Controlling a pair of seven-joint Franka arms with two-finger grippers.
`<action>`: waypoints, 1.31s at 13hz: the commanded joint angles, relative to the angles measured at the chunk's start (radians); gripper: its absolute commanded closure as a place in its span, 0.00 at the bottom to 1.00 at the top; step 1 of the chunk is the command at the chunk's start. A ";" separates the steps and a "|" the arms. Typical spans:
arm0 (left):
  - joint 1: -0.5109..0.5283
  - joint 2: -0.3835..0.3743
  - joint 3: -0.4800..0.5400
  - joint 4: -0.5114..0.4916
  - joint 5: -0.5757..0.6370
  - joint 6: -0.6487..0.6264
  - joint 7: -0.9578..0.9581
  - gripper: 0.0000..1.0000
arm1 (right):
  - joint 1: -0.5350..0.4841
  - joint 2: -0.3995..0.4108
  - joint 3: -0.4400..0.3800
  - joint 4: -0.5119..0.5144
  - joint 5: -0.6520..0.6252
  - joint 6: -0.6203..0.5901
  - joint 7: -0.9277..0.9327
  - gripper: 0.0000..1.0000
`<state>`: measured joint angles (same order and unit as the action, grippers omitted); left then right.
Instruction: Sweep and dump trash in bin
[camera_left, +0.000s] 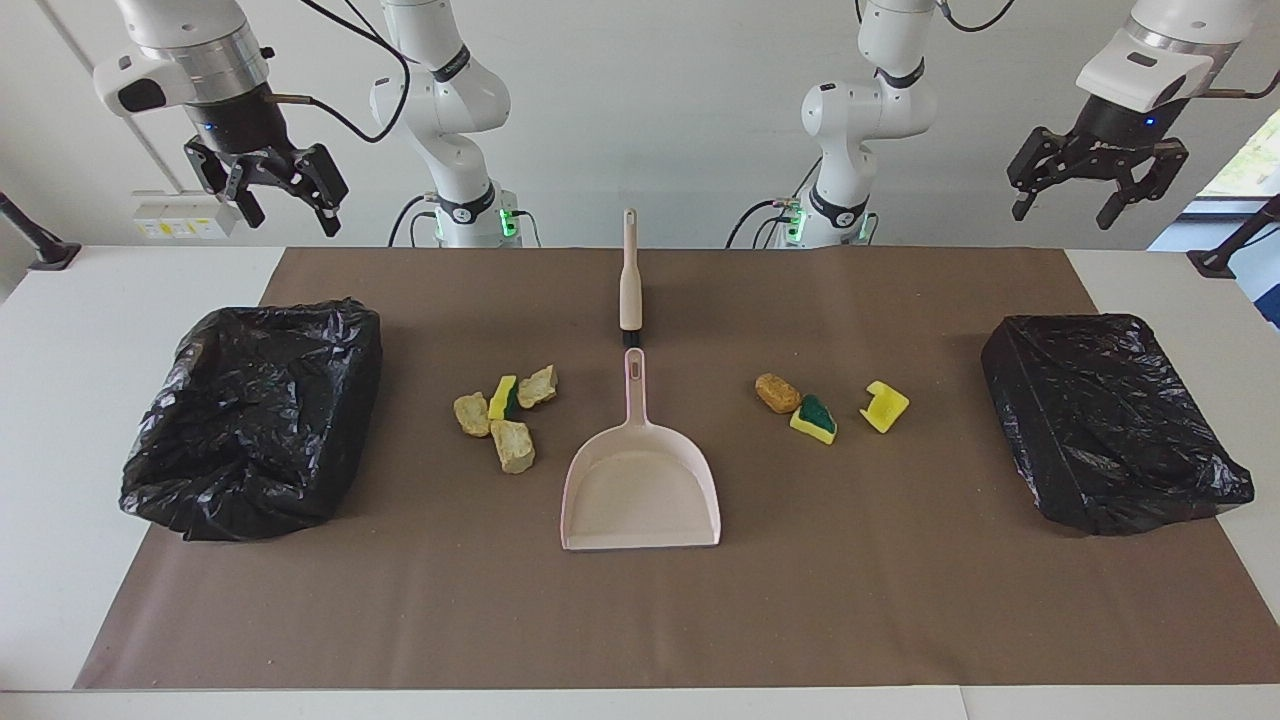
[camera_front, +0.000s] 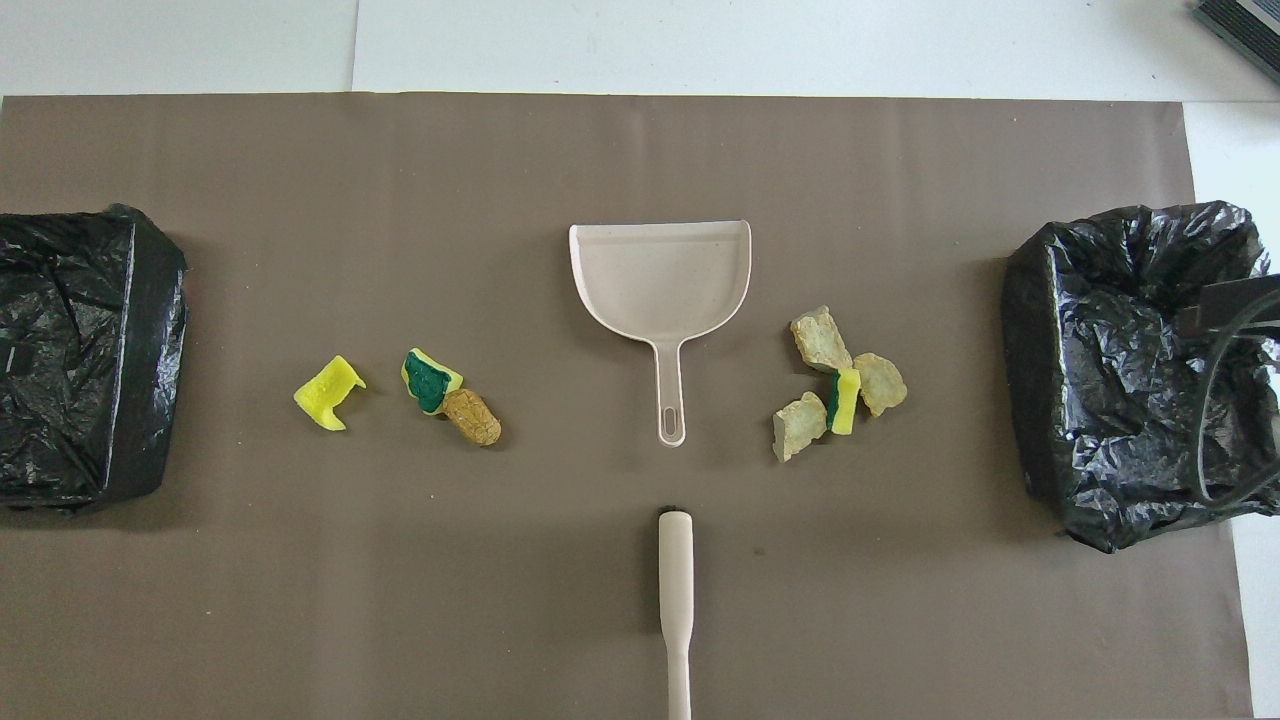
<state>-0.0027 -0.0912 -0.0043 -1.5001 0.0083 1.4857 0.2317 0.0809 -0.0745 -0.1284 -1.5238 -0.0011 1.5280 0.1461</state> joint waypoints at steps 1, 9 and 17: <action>0.006 -0.015 -0.008 -0.020 0.010 0.008 0.006 0.00 | 0.000 -0.018 -0.002 -0.018 -0.002 0.000 -0.010 0.00; 0.009 -0.015 -0.008 -0.020 0.009 0.005 0.008 0.00 | 0.000 -0.018 -0.002 -0.018 -0.002 0.000 -0.010 0.00; -0.057 -0.021 -0.022 -0.031 -0.002 0.022 0.000 0.00 | 0.000 -0.018 -0.002 -0.018 -0.002 0.000 -0.010 0.00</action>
<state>-0.0142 -0.0913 -0.0290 -1.5009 0.0059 1.4859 0.2319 0.0809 -0.0745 -0.1284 -1.5238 -0.0011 1.5280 0.1461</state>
